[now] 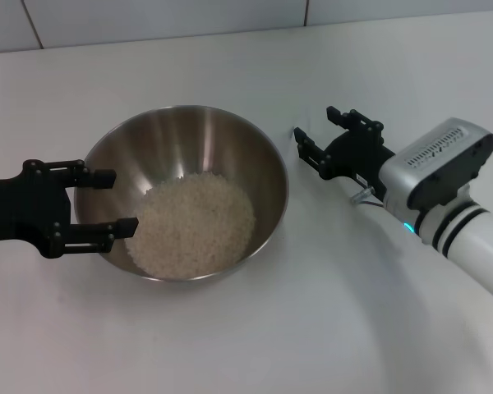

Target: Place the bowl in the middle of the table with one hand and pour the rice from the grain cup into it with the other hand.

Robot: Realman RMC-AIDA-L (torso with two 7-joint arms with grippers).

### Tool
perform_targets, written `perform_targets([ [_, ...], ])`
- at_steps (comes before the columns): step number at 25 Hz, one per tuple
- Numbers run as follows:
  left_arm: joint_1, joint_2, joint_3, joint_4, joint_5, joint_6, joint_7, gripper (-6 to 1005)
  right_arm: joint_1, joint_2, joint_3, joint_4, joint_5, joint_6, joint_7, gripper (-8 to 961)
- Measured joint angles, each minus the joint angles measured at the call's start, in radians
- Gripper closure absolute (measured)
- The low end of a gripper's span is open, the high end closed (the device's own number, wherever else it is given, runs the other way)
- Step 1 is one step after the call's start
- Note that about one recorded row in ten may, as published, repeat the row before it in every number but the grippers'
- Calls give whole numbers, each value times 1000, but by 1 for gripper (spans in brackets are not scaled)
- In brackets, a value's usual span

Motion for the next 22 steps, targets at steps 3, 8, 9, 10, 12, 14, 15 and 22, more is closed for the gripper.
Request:
perform_targets([
  [3, 0, 0, 0, 0, 0, 0, 0, 248, -49, -4, 0, 26, 0, -50, 1, 359],
  [8, 0, 1, 0, 0, 0, 2, 0, 248, -172, -14, 31, 38, 12, -221, 50, 263],
  [9, 0, 1, -1, 0, 0, 2, -1, 248, -195, -16, 51, 27, 17, -266, 80, 243],
  [10, 0, 1, -1, 0, 0, 2, -1, 248, -218, -17, 77, 9, 22, -321, 124, 224],
  [12, 0, 1, 0, 0, 0, 2, -1, 248, -248, -19, 127, -55, 22, -436, 253, 194],
  [14, 1, 1, 0, 0, 0, 1, 0, 248, -249, -26, 135, -132, 13, -538, 414, 173],
  [15, 1, 1, 0, 0, 0, 1, 0, 248, -235, -36, 108, -216, -8, -625, 571, 162],
  [22, 4, 0, 0, -5, 0, 0, 1, 247, -116, -26, -270, -723, -103, -1015, 1010, 141],
])
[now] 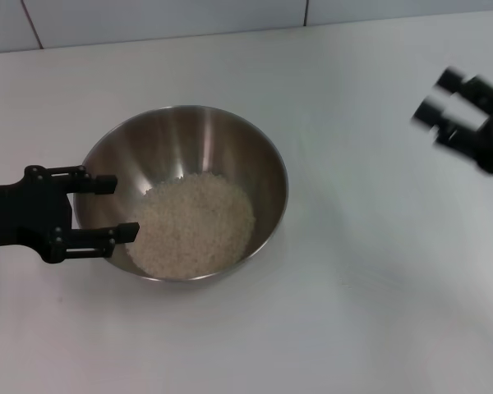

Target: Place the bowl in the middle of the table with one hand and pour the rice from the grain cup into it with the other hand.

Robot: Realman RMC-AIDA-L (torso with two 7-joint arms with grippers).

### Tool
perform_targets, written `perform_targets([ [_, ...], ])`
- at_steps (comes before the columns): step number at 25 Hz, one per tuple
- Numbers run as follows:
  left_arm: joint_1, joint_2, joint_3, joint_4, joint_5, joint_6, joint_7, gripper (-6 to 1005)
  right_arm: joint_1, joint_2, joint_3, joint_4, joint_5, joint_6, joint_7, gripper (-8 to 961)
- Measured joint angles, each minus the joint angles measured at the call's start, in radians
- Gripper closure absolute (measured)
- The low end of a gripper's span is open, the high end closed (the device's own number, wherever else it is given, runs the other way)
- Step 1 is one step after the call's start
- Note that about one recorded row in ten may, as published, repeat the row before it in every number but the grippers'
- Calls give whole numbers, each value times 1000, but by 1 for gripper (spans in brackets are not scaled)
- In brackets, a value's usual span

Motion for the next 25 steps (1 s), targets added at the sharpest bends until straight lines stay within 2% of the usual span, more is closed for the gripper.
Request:
perform_targets([
  [2, 0, 0, 0, -8, 0, 0, 3, 247, 12, 27, -118, -121, 0, -14, 15, 141],
  [4, -6, -1, 1, -27, 0, -3, 5, 247, 27, 34, -231, -189, 6, -10, 38, 141],
  [10, -7, -1, 9, -31, 0, -13, 1, 247, 99, 36, -381, -264, 18, 10, 77, 141],
  [13, -7, -1, 13, -28, 0, -18, -1, 248, 126, 36, -506, -313, 24, 51, 143, 141],
  [19, -7, 0, 13, -22, 0, -18, -2, 247, 121, 37, -771, -397, 109, 158, 249, 141],
  [25, -9, 1, 13, -22, 0, -17, -2, 247, 117, 37, -893, -448, 130, 216, 303, 141],
])
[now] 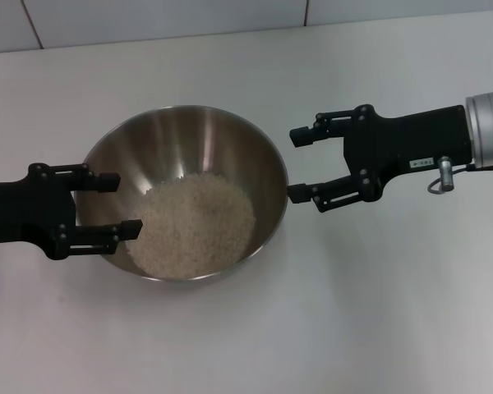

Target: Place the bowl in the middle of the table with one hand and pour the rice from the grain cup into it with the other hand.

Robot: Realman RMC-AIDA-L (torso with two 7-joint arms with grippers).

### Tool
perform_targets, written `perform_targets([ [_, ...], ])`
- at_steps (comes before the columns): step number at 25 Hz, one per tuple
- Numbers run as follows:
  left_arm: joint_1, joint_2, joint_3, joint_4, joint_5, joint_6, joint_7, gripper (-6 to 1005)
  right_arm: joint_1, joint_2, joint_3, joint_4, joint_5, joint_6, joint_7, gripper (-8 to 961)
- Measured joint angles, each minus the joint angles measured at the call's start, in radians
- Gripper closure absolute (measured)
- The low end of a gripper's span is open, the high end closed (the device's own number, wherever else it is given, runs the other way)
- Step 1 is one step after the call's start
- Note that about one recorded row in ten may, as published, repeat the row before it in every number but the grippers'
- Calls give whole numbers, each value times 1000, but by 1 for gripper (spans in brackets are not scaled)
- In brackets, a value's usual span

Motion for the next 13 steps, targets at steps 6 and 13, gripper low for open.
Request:
perform_targets([
  [6, -2, 0, 0, 1, 0, 0, -14, 247, -7, 0, -49, -9, 23, 61, 25, 141],
  [13, -3, 1, 0, 2, 0, -1, -24, 247, -48, -1, -124, -55, 80, 93, 33, 141],
])
